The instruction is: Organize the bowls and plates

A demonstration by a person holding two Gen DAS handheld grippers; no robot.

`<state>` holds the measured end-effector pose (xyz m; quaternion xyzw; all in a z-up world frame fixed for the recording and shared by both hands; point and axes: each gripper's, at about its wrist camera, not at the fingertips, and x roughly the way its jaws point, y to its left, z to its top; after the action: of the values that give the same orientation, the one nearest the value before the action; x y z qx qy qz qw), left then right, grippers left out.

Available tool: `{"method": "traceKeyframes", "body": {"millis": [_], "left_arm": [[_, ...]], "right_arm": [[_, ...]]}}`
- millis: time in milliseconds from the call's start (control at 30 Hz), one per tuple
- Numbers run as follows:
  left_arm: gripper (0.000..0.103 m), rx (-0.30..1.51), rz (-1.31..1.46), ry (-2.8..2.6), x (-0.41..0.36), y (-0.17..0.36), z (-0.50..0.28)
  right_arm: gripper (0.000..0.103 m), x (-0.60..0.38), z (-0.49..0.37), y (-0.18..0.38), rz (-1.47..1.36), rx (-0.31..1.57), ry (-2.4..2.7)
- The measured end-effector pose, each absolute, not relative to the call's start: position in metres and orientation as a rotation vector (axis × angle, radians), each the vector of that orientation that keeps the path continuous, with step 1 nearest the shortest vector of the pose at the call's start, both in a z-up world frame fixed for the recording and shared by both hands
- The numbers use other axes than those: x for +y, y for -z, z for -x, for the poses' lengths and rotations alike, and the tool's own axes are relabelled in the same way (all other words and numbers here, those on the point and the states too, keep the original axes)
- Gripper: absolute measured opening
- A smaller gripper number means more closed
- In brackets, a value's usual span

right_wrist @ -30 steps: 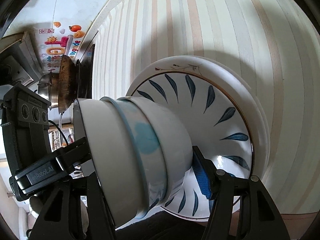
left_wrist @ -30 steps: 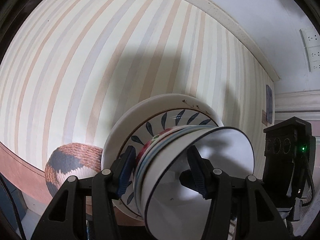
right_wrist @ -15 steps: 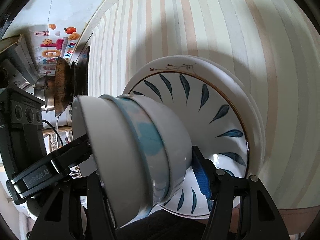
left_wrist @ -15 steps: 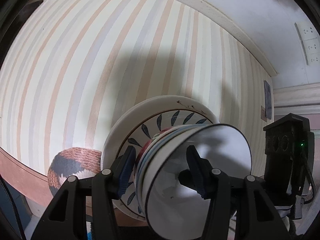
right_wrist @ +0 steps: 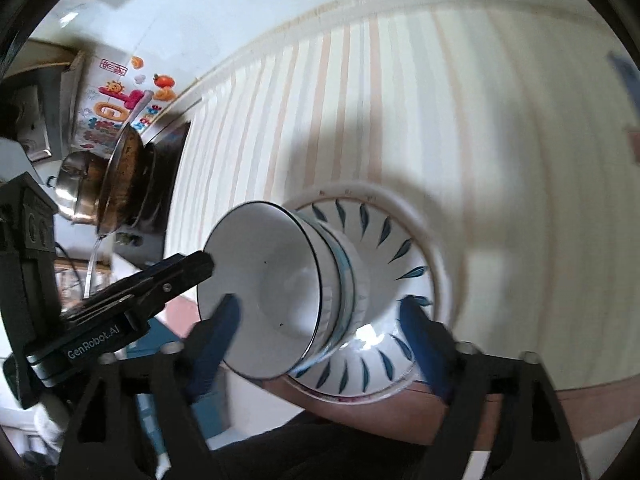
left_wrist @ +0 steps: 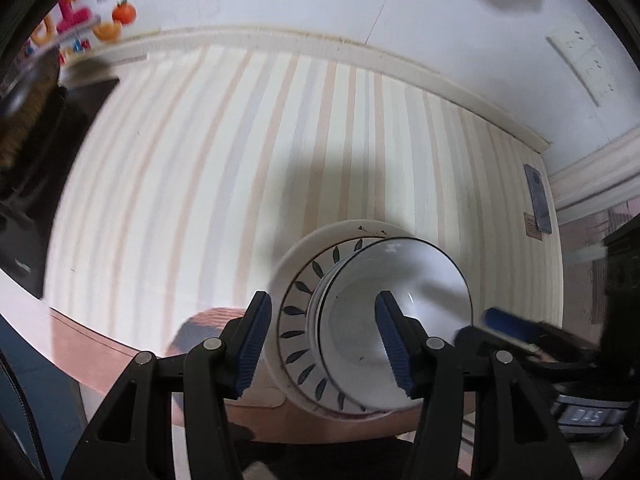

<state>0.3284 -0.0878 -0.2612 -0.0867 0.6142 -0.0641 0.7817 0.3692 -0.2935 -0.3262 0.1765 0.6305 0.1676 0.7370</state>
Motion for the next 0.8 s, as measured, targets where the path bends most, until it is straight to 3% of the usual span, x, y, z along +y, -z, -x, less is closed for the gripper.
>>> {"method": "traceKeyframes", "body": {"millis": [33,100,167,267,300,800], "left_arm": [[0.058,1.311,0.178,0.143,-0.087,0.256,-0.325],[0.077,1.269,0.152,0.151,-0.083,0.244,-0.317],[0.087,1.229,0.113,0.154,-0.081,0.236,-0.310],[0.091,1.179,0.074,0.168,-0.075,0.222,-0.300],[0.097,1.165,0.064,0.178,-0.073,0.218,-0.296],[0.098,0.893,0.021,0.198,-0.050,0.124,-0.204]], "right_arm": [[0.091,-0.293,-0.363,0.316,-0.369,1.361,-0.346],[0.095,-0.292,-0.353,0.302,-0.344,1.326,-0.301],[0.095,-0.287,-0.340,0.283,-0.297,1.278,-0.229],[0.096,-0.282,-0.322,0.264,-0.266,1.219,-0.154],[0.096,-0.279,-0.317,0.258,-0.262,1.207,-0.137],[0.099,-0.259,-0.196,0.164,-0.221,0.979,-0.008]]}}
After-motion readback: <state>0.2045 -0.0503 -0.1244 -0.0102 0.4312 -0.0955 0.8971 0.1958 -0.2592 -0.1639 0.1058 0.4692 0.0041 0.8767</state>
